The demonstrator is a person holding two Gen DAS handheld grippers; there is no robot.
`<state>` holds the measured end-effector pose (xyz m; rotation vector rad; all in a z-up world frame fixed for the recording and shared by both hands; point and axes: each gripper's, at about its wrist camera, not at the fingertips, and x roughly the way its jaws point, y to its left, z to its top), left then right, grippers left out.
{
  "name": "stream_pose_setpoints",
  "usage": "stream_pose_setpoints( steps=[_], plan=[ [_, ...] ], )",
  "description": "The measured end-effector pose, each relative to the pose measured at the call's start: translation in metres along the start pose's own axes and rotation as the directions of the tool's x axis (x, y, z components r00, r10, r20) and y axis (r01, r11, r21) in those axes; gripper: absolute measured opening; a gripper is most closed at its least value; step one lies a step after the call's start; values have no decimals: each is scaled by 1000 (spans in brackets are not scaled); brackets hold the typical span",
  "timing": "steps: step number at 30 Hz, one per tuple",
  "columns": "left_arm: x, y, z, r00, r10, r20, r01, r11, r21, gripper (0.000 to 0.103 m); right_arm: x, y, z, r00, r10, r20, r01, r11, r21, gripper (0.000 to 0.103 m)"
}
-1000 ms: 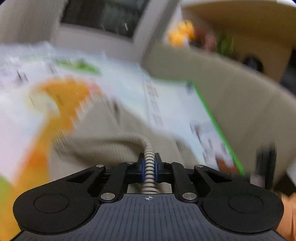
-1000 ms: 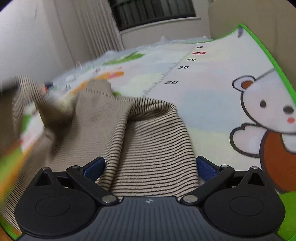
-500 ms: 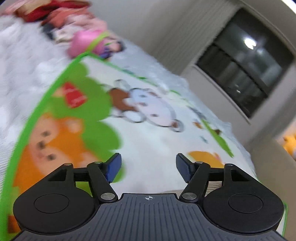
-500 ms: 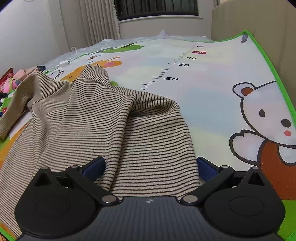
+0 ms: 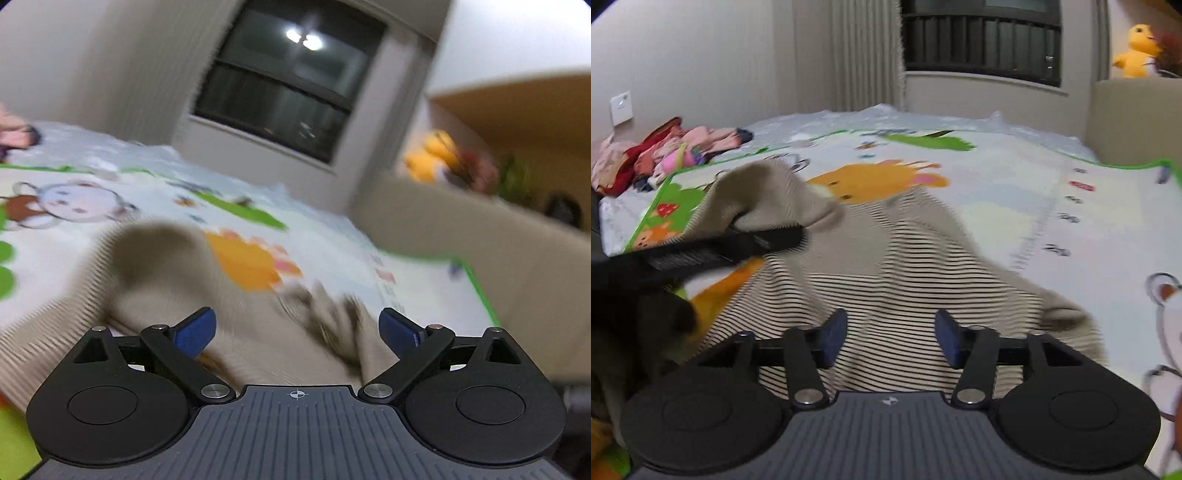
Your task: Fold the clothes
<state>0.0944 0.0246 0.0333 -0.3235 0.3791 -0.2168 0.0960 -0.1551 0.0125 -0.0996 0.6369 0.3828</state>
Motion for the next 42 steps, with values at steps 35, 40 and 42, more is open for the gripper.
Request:
stream_pose_setpoints(
  steps=[35,40,42],
  plan=[
    [28,64,-21,994,-56,-91,28,957,-289,103,4,25,-15,996,-52,-66,50,998,-32,41],
    [28,65,-21,994,-60,-89,32,955,-294,103,17,37,-12,992,-93,-81,68,959,-276,4],
    [28,65,-21,994,-62,-88,33,955,-296,103,10,34,-4,990,-127,-58,94,915,-392,4]
  ],
)
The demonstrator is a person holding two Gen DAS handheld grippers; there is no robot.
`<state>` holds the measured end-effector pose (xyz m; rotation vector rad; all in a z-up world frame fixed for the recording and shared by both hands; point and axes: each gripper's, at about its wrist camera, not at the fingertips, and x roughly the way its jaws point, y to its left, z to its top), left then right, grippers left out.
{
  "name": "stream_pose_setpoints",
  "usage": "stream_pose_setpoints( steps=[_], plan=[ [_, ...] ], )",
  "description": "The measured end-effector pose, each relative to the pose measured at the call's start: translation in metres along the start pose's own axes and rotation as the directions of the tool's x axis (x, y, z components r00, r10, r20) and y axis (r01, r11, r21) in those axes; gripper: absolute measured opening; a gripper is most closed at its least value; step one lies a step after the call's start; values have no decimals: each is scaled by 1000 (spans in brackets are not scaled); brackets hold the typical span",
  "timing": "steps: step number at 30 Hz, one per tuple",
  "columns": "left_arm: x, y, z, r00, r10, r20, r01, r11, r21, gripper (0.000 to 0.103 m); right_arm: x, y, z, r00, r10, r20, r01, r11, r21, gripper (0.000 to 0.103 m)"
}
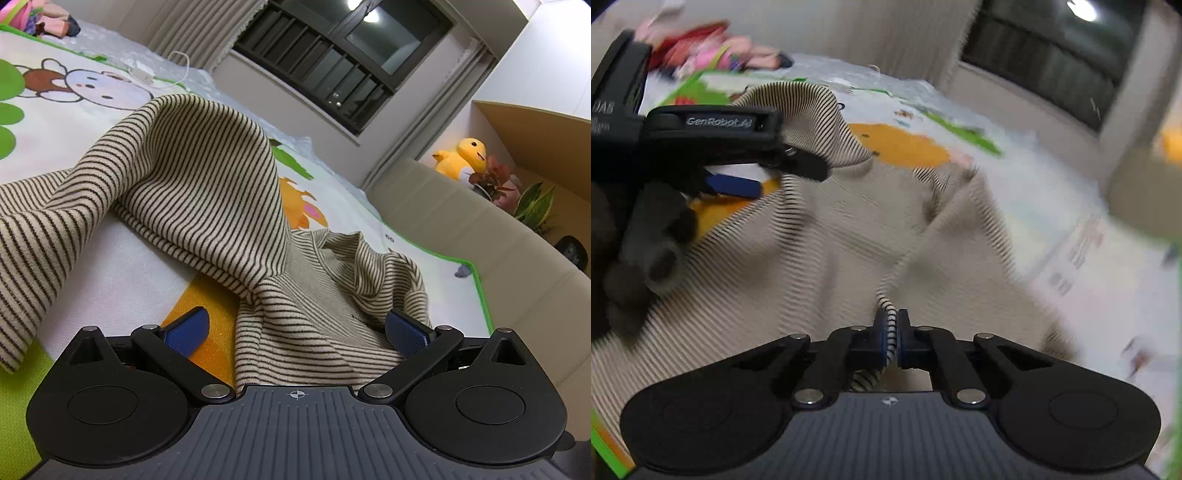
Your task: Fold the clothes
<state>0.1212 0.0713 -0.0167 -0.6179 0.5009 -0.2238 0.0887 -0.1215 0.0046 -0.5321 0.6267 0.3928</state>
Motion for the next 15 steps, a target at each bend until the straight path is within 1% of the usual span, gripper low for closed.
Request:
stream_pose_setpoints(
  steps=[1,2,3,4,5,6,7,10,11,13,14,15],
  plan=[
    [0,0,0,1000,-1,0,1,1000,-1,103,-1,-11,2,998,-62,13,63,995,-72,4],
    [0,0,0,1000,-2,0,2,1000,-2,103,-2,-25,4,990,-139,28,142,981,-135,4],
    [0,0,0,1000,-2,0,2,1000,-3,103,-2,-42,6,977,-210,38,213,962,-172,4],
    [0,0,0,1000,-3,1,3,1000,-4,103,0,-63,8,955,-292,49,296,935,-196,4],
    [0,0,0,1000,-4,1,4,1000,-5,103,2,-84,10,927,-371,62,375,903,-209,4],
    [0,1,0,1000,-7,-2,7,1000,-4,103,6,-103,12,896,-438,77,443,869,-221,4],
    [0,1,0,1000,-9,-5,9,1000,-3,103,9,-122,13,860,-502,93,509,829,-233,4],
    [1,2,0,1000,-8,-5,8,1000,-2,103,30,-163,14,802,-595,59,590,771,-238,4],
    [1,1,0,1000,-7,-5,7,1000,-2,103,39,-170,13,794,-607,35,596,765,-244,4],
    [1,1,0,1000,-7,-5,7,1000,-1,103,58,-178,5,768,-641,7,618,737,-274,4],
    [1,1,0,1000,-7,-5,7,1000,-1,103,65,-181,-1,768,-641,-18,612,741,-276,4],
    [1,2,0,1000,-7,-5,7,1000,-1,103,70,-185,-7,772,-634,-53,603,755,-258,4]
  ],
)
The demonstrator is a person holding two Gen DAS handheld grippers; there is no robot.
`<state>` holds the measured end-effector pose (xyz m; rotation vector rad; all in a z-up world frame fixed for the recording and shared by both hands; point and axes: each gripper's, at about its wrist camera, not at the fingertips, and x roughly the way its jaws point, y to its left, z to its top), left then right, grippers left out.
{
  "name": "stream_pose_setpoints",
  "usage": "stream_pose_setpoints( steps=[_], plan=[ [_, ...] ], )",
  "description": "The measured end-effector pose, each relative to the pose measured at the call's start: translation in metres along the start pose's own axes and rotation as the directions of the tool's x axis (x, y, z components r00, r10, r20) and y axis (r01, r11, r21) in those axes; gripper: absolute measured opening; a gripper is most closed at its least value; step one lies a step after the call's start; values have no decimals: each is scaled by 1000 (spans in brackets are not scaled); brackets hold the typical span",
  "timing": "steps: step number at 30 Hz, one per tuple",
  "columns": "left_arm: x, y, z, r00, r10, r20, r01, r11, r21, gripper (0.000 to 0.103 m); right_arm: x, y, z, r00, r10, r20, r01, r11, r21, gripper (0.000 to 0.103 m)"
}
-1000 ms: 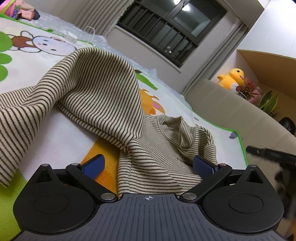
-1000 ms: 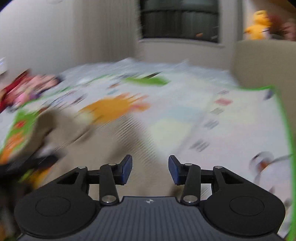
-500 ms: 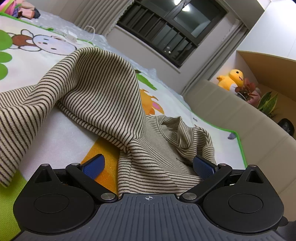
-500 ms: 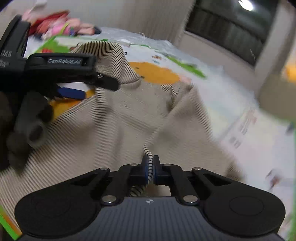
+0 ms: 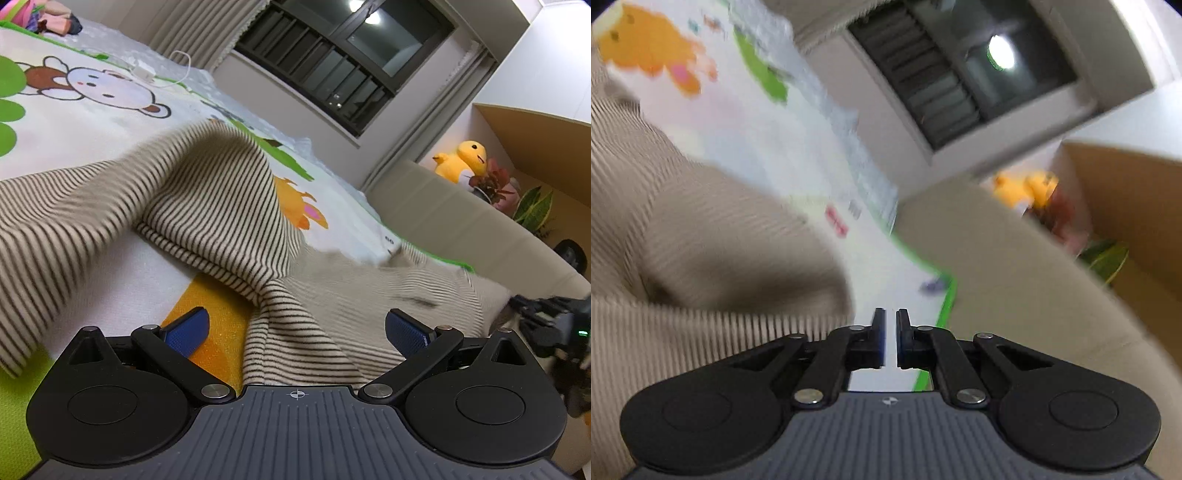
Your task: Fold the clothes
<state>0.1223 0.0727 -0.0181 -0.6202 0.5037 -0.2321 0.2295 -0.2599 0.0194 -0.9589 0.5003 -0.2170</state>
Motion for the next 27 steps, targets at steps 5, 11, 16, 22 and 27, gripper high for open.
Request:
stream_pose_setpoints(
  steps=[5,11,16,22,27],
  plan=[
    [0,0,1,1000,4,-3,-4,1000,1,103,-14,-19,-9,990,142,14,-141,958,250,6],
    [5,-29,23,998,34,-62,-27,994,106,103,-60,-29,-10,882,402,247,-470,712,522,32],
    [22,-61,63,999,-3,-35,11,971,238,103,-73,17,-25,793,521,316,-606,617,503,33],
    [78,-60,79,984,159,-86,-120,930,347,94,-70,11,-50,852,453,262,-518,657,548,55],
    [78,-29,76,965,263,3,-246,896,370,85,-79,22,-67,849,476,230,-526,719,453,71]
  ],
)
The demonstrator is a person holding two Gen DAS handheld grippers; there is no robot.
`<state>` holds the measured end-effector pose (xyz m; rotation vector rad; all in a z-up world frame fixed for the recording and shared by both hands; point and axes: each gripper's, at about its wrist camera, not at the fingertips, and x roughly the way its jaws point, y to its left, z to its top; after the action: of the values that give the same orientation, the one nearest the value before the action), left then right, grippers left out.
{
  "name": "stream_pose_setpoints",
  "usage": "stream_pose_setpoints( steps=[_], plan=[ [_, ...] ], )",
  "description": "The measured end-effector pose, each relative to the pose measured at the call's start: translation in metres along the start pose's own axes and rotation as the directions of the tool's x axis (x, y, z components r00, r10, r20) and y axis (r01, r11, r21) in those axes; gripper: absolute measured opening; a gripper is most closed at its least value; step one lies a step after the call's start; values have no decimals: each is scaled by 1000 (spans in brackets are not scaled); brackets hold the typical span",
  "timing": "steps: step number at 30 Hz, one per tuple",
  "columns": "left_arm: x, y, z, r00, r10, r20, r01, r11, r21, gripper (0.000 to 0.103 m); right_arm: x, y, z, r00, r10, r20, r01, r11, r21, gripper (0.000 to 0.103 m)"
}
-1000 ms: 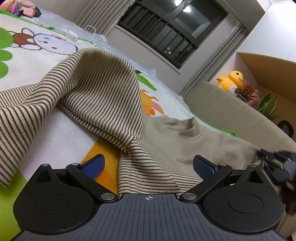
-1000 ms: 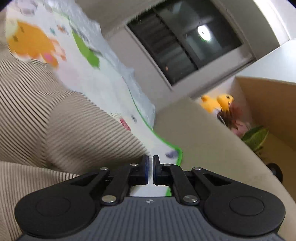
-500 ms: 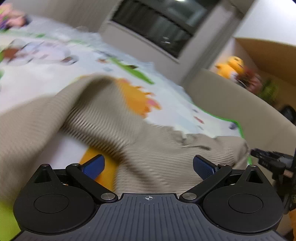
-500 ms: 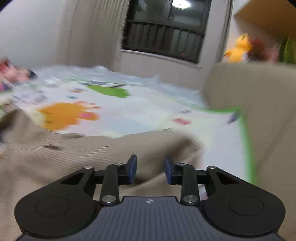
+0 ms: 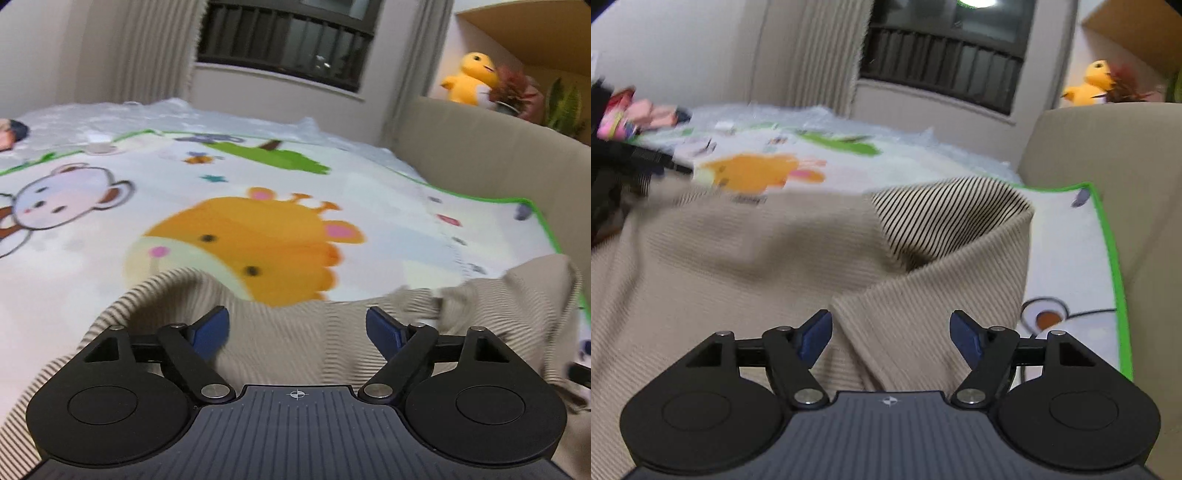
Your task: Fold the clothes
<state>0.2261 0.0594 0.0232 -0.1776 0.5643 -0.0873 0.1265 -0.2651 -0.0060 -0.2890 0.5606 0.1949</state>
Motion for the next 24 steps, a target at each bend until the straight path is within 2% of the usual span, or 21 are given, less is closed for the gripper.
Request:
stream_pose_setpoints(
  steps=[2,3,4,5,6,7,8,9,11,14,16,19,22,24],
  plan=[
    [1,14,1,993,108,41,-108,994,-7,84,10,5,-3,999,-7,-31,6,999,-37,71],
    [2,22,2,984,169,60,-168,986,-22,83,14,5,-6,999,-16,-43,14,999,-48,70],
    [3,32,3,972,225,69,-221,974,-54,84,14,4,-8,999,-22,-50,20,998,-52,60],
    [3,45,4,958,278,70,-270,957,-108,84,15,-4,-4,998,-41,-51,39,999,-38,35],
    [1,55,5,949,310,61,-297,942,-156,85,16,-13,0,997,-60,-52,59,998,-23,22],
    [-2,64,6,946,321,50,-307,933,-189,87,17,-22,4,995,-80,-53,79,997,-7,16],
    [-9,70,6,950,310,42,-295,932,-213,88,18,-31,8,994,-99,-55,99,995,8,13],
    [-16,75,5,955,295,35,-279,931,-235,93,19,-40,12,991,-118,-57,119,993,23,13],
    [-33,76,3,969,244,43,-227,942,-247,96,7,-78,29,972,-233,-14,233,968,90,13],
    [-56,63,-1,989,131,62,-112,963,-243,99,-22,-127,59,917,-393,72,371,905,210,12],
    [-72,50,-9,997,21,69,-3,967,-254,102,-46,-151,78,892,-435,126,382,872,306,12],
    [-82,24,-30,987,-143,74,158,946,-284,103,-71,-158,102,898,-390,206,290,874,390,12],
    [-86,4,-56,947,-315,66,320,899,-300,103,-75,-133,120,924,-287,252,182,912,368,12],
    [-81,-6,-69,941,-337,31,332,902,-276,103,-70,-110,129,937,-222,269,129,937,324,12]
  ],
)
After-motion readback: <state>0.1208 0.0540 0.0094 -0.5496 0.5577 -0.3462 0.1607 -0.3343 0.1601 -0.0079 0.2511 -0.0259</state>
